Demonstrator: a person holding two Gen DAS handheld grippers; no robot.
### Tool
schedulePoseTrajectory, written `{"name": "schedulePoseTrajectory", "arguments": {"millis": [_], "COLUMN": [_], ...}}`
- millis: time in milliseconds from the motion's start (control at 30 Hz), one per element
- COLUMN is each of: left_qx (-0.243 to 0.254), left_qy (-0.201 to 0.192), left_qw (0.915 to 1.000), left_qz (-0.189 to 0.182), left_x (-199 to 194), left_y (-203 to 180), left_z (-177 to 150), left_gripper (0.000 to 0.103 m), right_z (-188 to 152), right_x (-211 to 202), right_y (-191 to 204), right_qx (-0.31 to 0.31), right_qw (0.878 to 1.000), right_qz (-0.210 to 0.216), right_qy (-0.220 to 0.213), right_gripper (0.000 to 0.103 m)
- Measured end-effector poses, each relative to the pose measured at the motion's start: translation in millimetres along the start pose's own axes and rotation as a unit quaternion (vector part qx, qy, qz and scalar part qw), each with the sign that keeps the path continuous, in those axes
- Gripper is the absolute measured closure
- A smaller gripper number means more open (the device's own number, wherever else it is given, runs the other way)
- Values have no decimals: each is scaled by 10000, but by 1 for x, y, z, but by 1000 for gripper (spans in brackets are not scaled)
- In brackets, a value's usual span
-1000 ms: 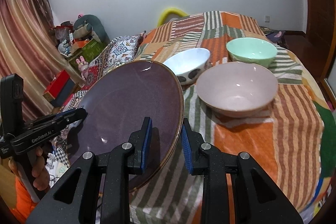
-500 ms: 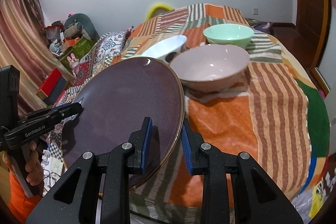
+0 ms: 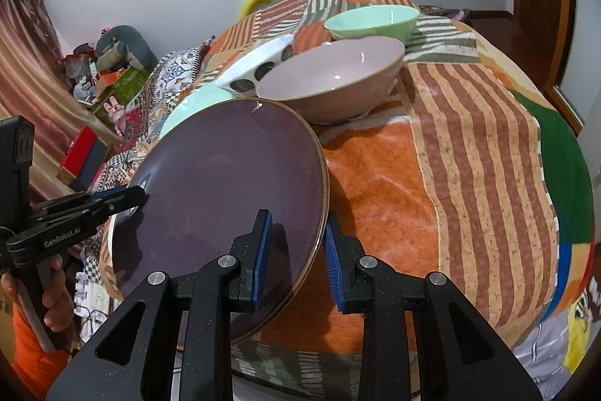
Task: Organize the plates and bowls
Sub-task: 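Lift the dark purple plate off the white plate and carry it toward the pink bowl, then lower the dark purple plate onto the bedspread and open both grippers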
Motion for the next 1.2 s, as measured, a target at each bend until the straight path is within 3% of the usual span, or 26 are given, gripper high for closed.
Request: {"name": "schedulePoseTrajectory", "arguments": {"millis": [233, 633, 1200], "left_qx": [-83, -137, -272], "left_qy": [437, 816, 878], "left_qw": [9990, 9966, 9957], "left_qz": [-58, -49, -116], "left_x": [23, 47, 52], "left_y": [-2, -7, -4], "left_z": [-8, -12, -13], "left_gripper": [84, 84, 84], "right_z": [-3, -5, -4], "right_x": [6, 21, 27], "right_y": [-10, -21, -18], "right_qx": [64, 262, 201], "right_qw": [9999, 9991, 9989], "right_qz": [-16, -21, -121], "right_qy": [119, 319, 413], "right_gripper": [78, 78, 73]}}
Point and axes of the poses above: each gripper's, at about its wrist camera, not at the fingertips, and x roughly the way its jaws point, y to its left, z to its top, the point moved 10 cm from there along x, roughly the way its jaws point, and after that the axes turned 4 degrees about x, right-handed, at the moved point
